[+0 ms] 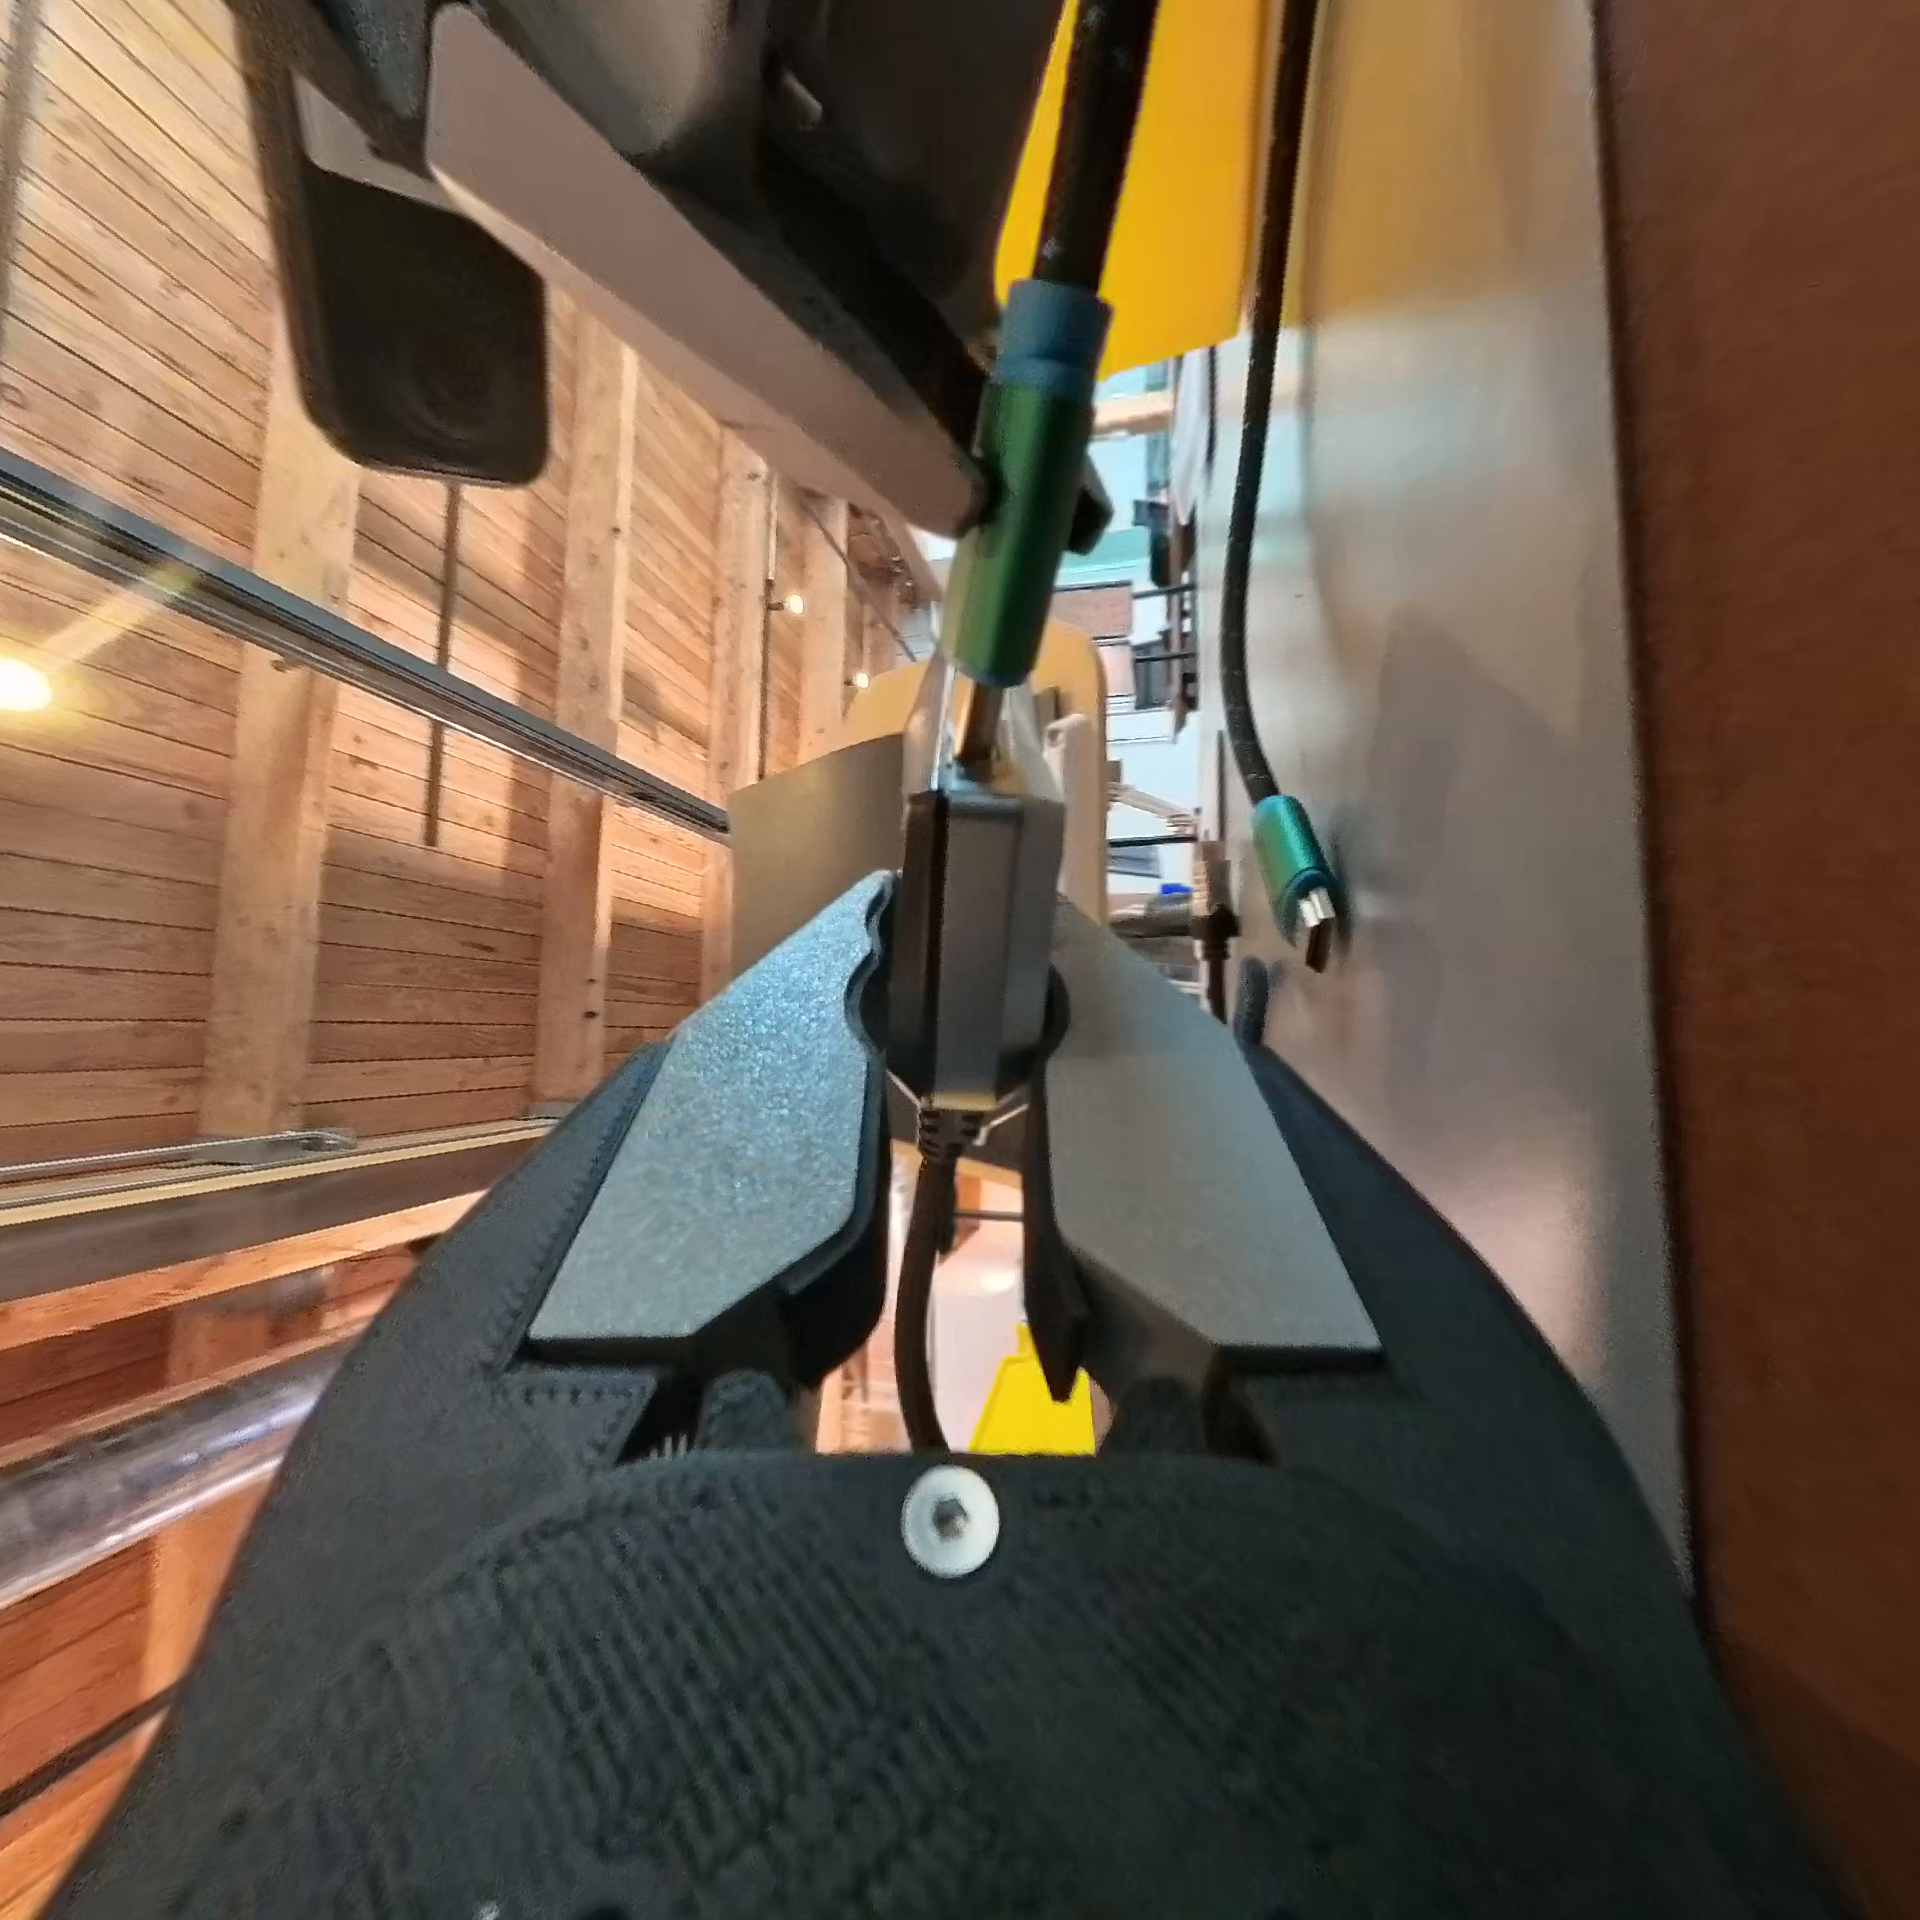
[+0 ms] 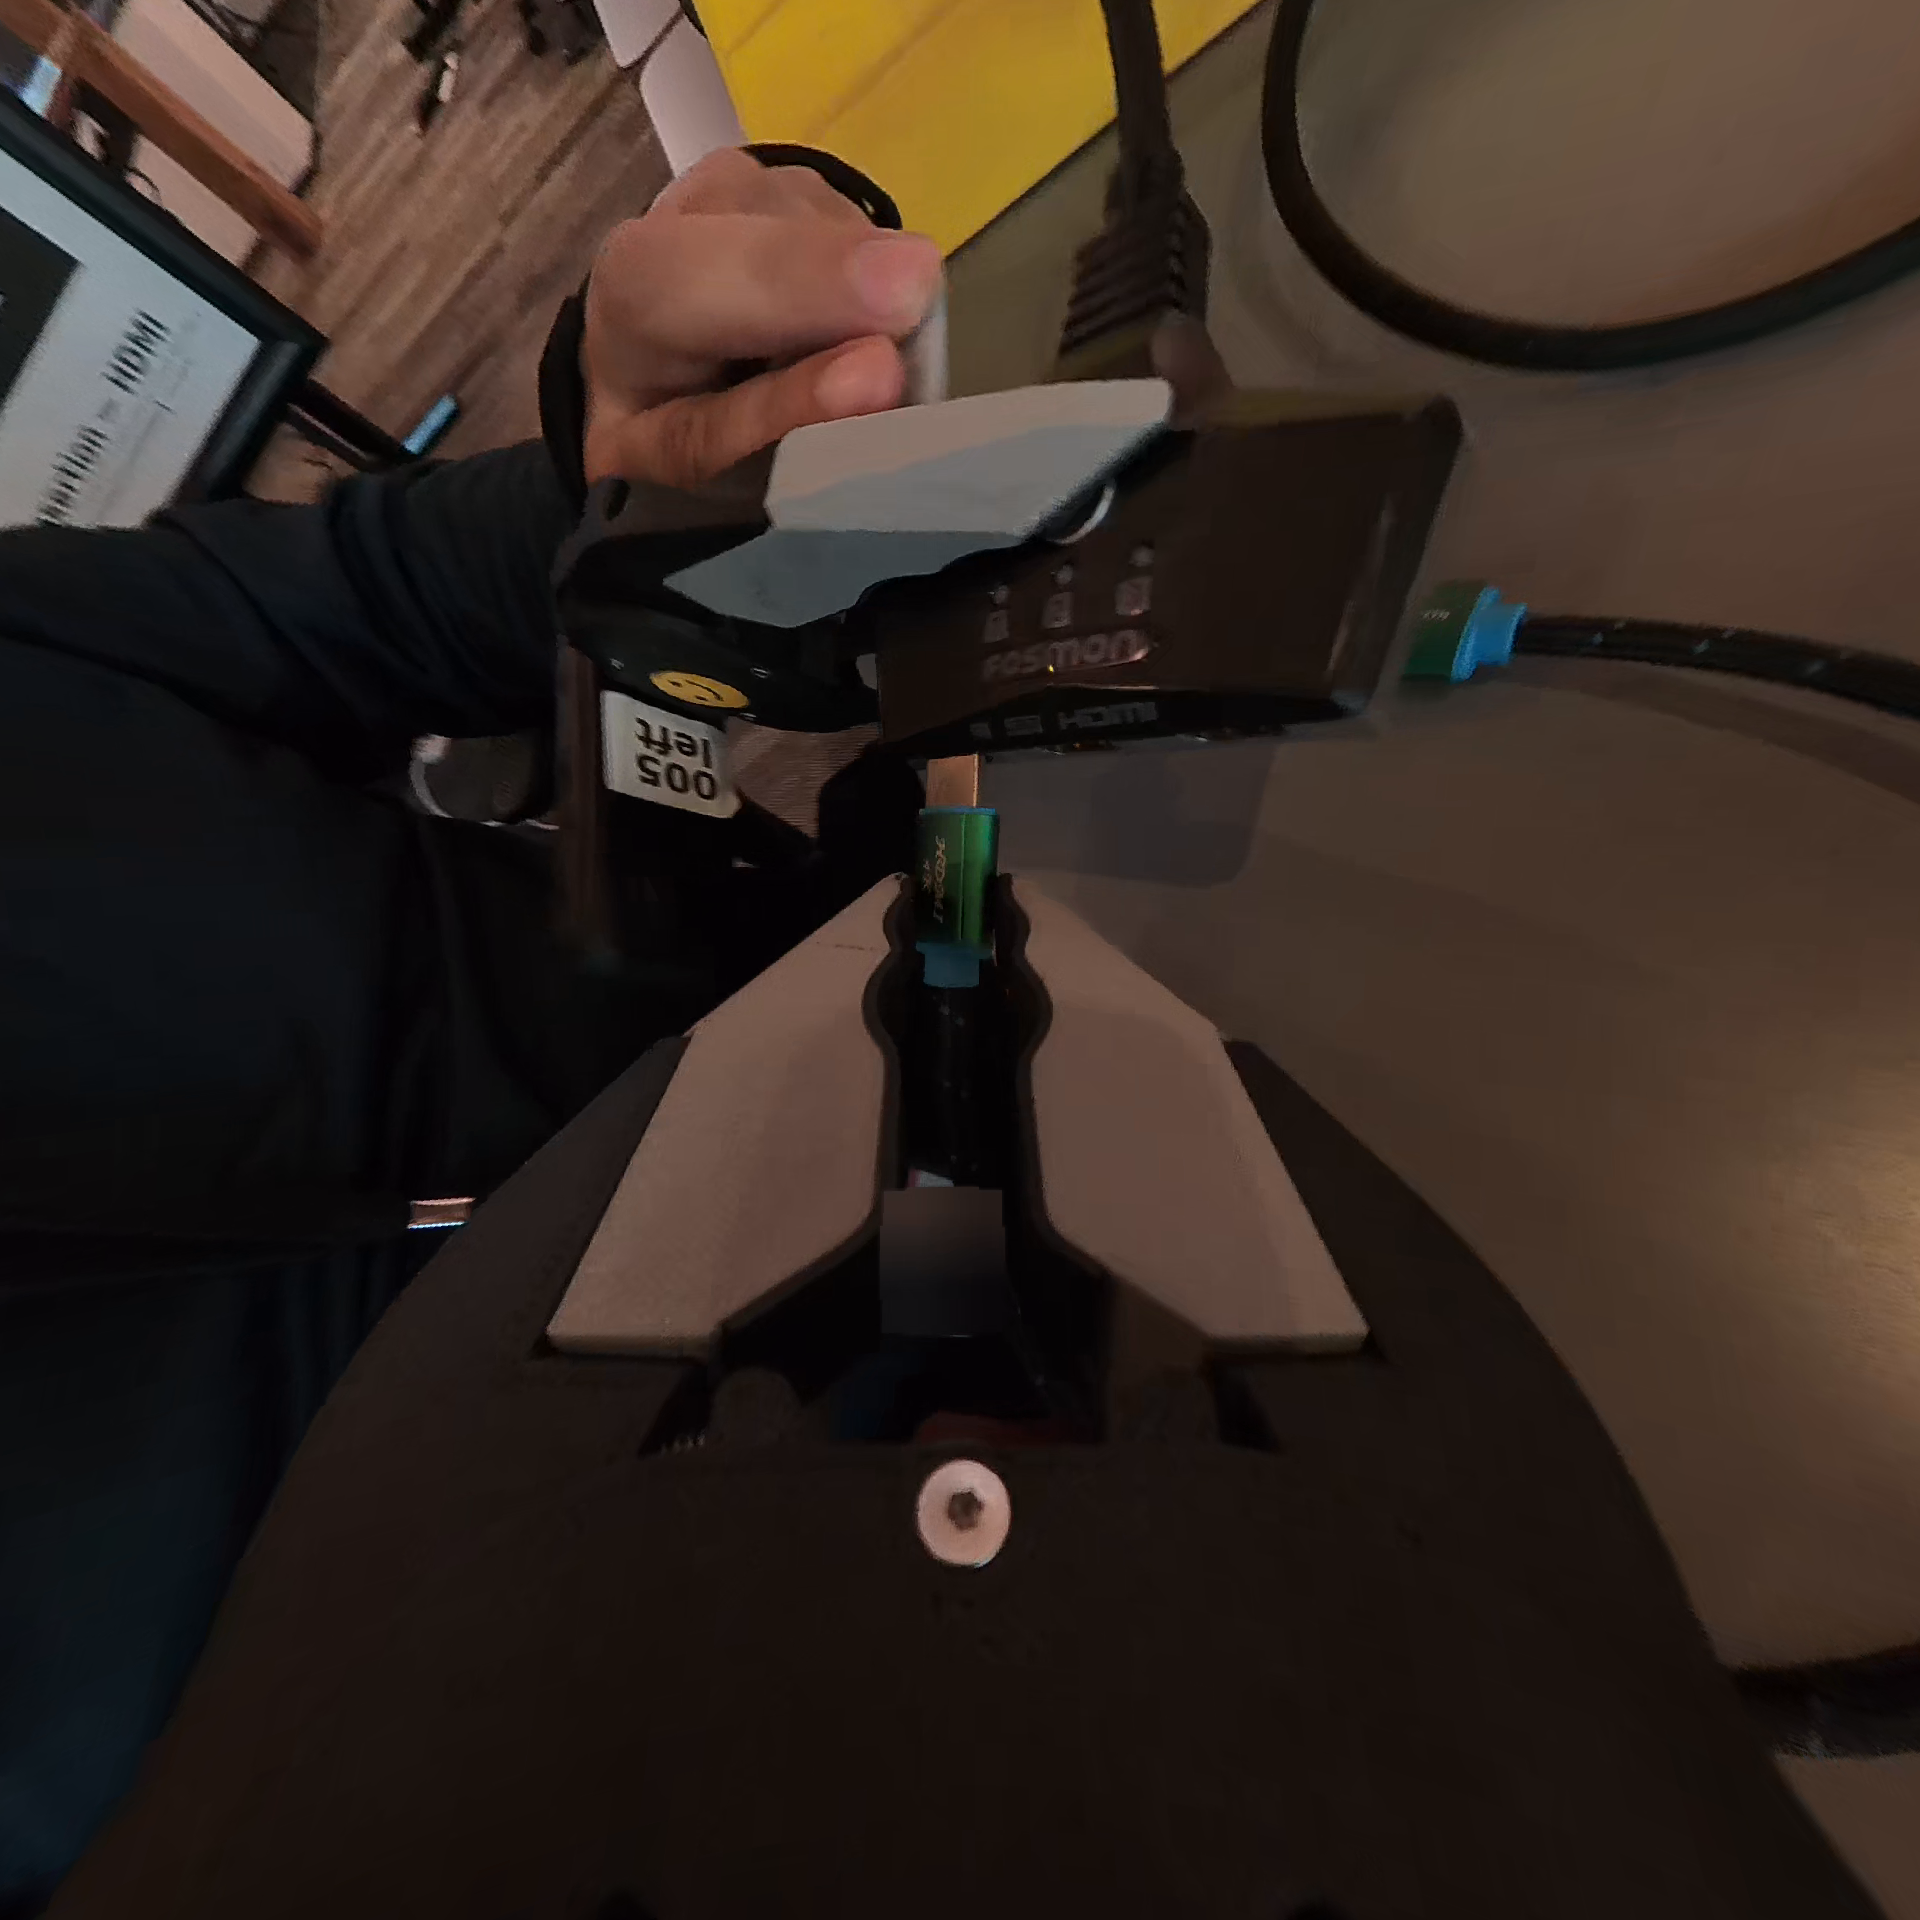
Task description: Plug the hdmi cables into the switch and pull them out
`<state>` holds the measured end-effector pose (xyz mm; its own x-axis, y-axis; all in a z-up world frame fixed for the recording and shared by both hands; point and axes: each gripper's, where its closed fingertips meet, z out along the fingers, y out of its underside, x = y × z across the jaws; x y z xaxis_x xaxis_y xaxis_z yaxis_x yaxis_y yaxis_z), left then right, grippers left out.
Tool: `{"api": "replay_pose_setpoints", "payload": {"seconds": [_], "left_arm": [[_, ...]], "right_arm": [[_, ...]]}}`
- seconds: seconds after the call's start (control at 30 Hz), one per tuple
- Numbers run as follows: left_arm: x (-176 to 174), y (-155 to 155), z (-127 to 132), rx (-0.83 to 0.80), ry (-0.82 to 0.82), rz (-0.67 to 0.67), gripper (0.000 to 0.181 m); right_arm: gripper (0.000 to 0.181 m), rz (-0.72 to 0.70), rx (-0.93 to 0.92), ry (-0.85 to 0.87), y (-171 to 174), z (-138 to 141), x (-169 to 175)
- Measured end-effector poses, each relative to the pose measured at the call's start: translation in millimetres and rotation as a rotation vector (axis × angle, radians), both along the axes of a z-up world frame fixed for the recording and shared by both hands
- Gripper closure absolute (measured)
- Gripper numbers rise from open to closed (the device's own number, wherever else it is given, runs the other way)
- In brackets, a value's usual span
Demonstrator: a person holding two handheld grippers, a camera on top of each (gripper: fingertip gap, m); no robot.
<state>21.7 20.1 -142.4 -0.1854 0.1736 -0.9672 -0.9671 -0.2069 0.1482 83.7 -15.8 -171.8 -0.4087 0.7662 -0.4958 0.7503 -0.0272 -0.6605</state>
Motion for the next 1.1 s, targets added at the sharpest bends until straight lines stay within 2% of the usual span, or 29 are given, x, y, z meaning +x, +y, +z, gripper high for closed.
{"api": "replay_pose_setpoints", "payload": {"seconds": [0.23, 0.67, 1.1], "left_arm": [[4.8, -1.4, 5.9, 0.048, 0.062, -0.003, 0.161], [5.5, -4.5, 5.5, 0.039, 0.049, 0.001, 0.162], [-9.5, -0.9, -4.7, -0.031, -0.029, 0.086, 0.162]], "right_arm": [[0.171, -0.005, -0.185, -0.052, -2.7, 2.8, 1.6], [0.171, 0.015, -0.222, -0.022, -7.8, 6.2, -2.3], [0.172, -0.092, -0.309, 0.023, -2.1, 6.6, -20.3]]}}
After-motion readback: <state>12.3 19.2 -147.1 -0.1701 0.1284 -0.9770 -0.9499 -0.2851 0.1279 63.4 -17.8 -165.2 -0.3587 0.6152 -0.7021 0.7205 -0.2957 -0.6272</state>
